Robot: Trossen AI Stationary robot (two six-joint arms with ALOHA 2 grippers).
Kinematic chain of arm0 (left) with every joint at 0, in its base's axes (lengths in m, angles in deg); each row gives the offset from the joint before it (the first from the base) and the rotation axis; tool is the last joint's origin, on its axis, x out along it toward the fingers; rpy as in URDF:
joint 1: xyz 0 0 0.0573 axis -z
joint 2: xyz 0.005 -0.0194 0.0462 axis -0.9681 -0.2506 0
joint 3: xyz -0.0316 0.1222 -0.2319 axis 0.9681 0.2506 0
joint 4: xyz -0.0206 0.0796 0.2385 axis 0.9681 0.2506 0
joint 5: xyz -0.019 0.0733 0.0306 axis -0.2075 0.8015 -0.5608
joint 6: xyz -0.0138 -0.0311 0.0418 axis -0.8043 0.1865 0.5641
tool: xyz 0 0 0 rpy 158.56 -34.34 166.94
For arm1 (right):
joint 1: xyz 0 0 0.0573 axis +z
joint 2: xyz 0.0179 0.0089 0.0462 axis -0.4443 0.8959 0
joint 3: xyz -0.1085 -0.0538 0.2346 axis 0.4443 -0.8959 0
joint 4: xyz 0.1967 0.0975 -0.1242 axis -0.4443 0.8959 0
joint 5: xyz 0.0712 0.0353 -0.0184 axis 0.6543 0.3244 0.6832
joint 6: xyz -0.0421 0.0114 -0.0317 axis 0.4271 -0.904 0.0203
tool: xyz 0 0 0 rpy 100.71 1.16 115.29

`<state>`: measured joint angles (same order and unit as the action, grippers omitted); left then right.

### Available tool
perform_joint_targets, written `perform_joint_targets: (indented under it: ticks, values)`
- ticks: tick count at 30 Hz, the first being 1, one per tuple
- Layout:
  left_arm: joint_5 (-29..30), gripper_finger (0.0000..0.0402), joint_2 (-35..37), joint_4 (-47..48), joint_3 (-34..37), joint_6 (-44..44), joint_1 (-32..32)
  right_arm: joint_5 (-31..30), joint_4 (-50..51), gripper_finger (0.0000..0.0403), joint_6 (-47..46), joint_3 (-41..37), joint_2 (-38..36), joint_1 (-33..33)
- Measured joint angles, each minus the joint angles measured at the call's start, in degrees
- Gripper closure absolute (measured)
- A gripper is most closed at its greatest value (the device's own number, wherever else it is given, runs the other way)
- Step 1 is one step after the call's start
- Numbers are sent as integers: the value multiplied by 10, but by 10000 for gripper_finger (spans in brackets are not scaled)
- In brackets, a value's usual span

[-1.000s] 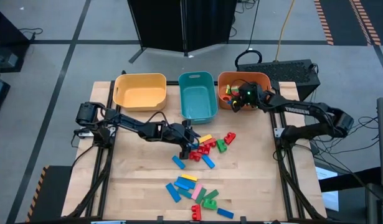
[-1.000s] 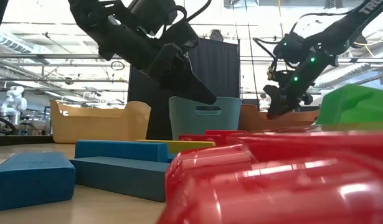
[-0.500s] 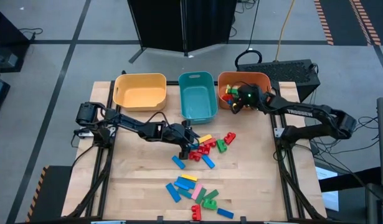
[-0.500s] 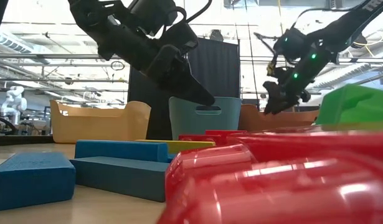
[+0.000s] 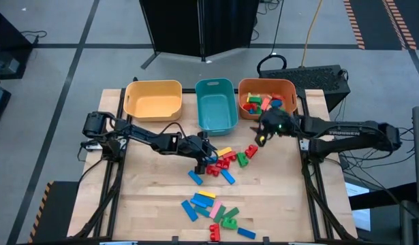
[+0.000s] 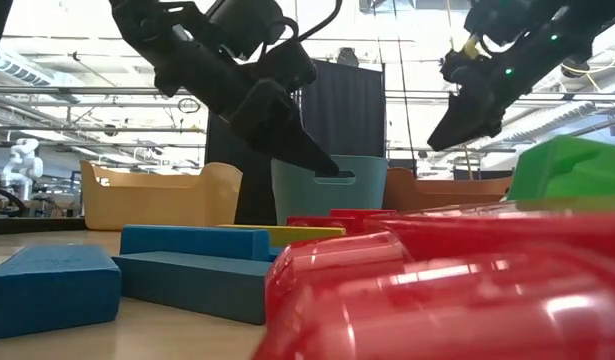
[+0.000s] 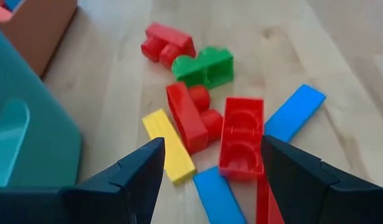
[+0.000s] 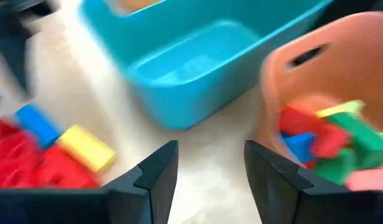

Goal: Sort blocks by size
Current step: Put the red 2 stud game piece into the blue bin

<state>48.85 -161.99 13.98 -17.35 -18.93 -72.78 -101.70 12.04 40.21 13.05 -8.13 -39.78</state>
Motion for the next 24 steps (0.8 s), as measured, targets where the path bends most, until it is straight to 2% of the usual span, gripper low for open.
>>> perform_joint_targets:
  ticks: [6, 12, 18, 24]
  values:
    - [56, 146, 0, 24, 0, 28, -10, 1, -16, 234, 10, 0, 17, 86]
    - [59, 146, 1, 20, 0, 40, -44, 4, -30, 234, 41, 0, 37, 116]
    - [42, 146, 1, 19, 0, 27, -55, 105, -79, 234, 14, 0, 83, 123]
    - [42, 146, 2, 25, 0, -1, -35, 115, -60, 234, -8, 0, 144, 163]
